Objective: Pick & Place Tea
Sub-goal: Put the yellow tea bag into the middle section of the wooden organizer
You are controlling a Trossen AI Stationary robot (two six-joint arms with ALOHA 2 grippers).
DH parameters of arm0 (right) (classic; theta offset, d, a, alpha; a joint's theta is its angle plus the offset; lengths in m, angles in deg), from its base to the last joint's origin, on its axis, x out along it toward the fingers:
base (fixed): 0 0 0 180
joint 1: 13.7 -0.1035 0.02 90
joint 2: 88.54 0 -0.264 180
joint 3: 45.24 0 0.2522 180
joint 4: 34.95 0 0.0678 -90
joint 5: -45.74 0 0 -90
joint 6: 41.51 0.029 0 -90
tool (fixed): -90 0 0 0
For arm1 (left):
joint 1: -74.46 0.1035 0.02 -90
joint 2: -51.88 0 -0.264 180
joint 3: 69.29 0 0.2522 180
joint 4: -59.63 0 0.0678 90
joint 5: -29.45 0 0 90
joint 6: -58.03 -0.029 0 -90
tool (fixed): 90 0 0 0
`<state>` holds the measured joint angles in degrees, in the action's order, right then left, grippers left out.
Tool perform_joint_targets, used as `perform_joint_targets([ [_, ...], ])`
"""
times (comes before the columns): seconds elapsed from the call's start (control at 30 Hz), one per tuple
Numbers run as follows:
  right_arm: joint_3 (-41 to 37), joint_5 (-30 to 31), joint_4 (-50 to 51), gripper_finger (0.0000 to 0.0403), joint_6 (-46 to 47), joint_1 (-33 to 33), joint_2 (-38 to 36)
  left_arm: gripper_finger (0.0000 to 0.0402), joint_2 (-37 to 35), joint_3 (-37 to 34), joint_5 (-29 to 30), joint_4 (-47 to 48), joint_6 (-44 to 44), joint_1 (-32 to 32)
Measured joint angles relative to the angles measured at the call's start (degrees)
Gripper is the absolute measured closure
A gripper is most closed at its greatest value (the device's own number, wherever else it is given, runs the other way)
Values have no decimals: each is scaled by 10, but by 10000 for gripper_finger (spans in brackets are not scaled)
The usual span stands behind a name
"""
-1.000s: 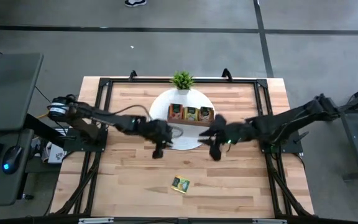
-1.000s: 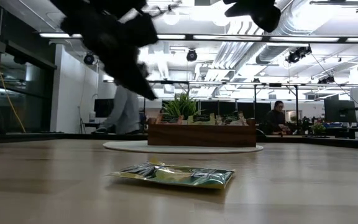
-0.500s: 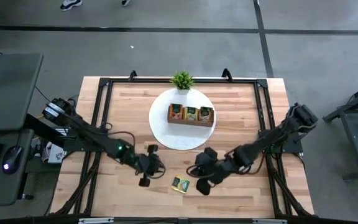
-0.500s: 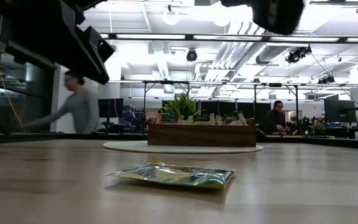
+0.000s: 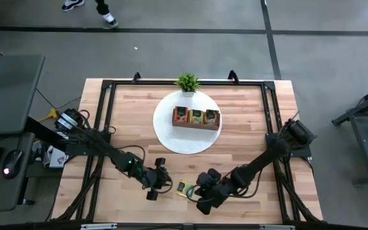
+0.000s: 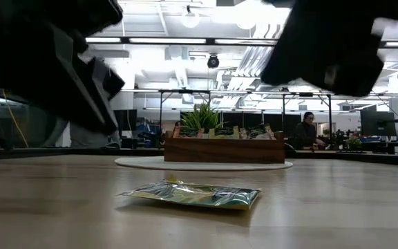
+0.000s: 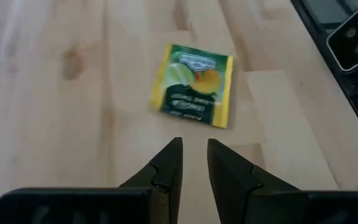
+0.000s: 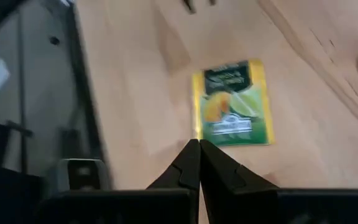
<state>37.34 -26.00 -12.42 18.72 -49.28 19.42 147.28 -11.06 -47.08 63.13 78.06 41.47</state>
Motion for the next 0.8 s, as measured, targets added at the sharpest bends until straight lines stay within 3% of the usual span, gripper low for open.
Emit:
perform_joint_targets([
  [0.23,-1,-9,-35,402,-24,19,36,331,48,0,-20,-57,46,11],
  [0.47,-1,-4,-36,403,-49,34,50,331,55,0,-59,-60,246,37],
  [0.63,-1,-6,-36,403,-49,32,63,320,55,0,-119,-68,259,68],
  [0.8,12,-6,-31,403,-62,24,76,272,55,0,-169,-103,269,91],
])
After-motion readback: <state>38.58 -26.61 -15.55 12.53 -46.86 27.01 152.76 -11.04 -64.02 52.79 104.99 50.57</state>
